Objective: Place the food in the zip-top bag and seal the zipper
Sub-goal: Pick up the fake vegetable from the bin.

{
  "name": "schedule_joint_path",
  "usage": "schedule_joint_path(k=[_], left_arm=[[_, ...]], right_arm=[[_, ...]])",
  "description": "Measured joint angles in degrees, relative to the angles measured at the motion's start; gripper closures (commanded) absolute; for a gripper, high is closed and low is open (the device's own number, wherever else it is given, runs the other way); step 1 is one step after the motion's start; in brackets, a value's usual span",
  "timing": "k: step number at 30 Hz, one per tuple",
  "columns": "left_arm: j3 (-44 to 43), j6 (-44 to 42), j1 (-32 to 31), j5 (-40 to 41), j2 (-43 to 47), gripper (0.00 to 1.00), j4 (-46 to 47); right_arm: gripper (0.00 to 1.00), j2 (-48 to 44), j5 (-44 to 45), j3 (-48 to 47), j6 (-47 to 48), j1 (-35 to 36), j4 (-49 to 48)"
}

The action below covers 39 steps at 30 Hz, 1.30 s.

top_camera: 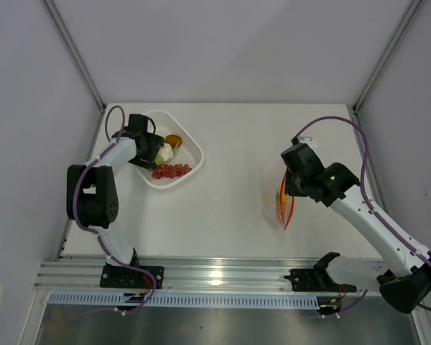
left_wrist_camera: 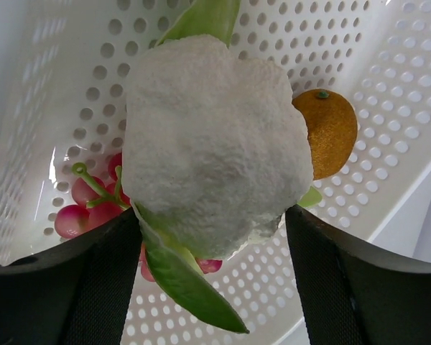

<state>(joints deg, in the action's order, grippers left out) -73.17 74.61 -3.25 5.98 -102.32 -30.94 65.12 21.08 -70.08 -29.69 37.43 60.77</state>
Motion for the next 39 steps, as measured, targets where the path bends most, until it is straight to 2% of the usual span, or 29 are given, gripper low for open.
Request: schedule_joint_path(k=[4, 6, 7, 9, 10, 14, 16, 22, 28, 34, 39], left_arm=[[-0.6, -0.4, 0.0, -0.1, -0.7, 0.34, 0.3], [-1.3, -0.7, 0.0, -0.1, -1.2, 0.44, 0.4], [-1.5, -1.0, 0.0, -0.1, -1.5, 0.51, 0.5], [-1.6, -1.6, 0.0, -0.1, -1.7, 0.6, 0.8], [-1.7, -1.8, 0.0, -0.1, -1.7, 0.68, 0.9], [-2.1, -3.2, 0.0, -0.1, -1.7, 0.84, 0.8], [-2.3, -4.2, 0.0, 0.0, -1.7, 0.99, 0.9], [-2.4, -6.8, 0.0, -0.1, -0.5, 0.99, 0.7], [-2.4, -9.9, 0.0, -0.9, 7.2, 0.99, 0.7], [-1.6, -13.9, -1.5, -6.8, 15.4, 1.0, 3.3], [3.8, -18.9, -7.9, -16.0, 21.6, 0.99, 11.0]], right_arm=[[1.0, 0.0, 0.0, 0.0, 0.0, 0.2, 0.0], [1.0, 0.0, 0.0, 0.0, 0.0, 0.5, 0.0], [1.0, 0.0, 0.0, 0.0, 0.0, 0.6, 0.0], [1.0, 0.0, 0.0, 0.0, 0.0, 0.8, 0.0], [1.0, 0.0, 0.1, 0.0, 0.0, 0.9, 0.0], [1.0, 0.0, 0.2, 0.0, 0.0, 1.1, 0.1], [1.0, 0.0, 0.3, 0.0, 0.0, 1.2, 0.1], [1.0, 0.0, 0.3, -0.1, -0.1, 1.4, 0.2], [1.0, 0.2, 0.6, -0.4, -0.1, 1.4, 0.2], [1.0, 1.5, 0.7, -3.0, -0.3, 1.5, 0.5], [1.0, 2.5, 0.9, -5.5, -0.6, 1.5, 2.1]])
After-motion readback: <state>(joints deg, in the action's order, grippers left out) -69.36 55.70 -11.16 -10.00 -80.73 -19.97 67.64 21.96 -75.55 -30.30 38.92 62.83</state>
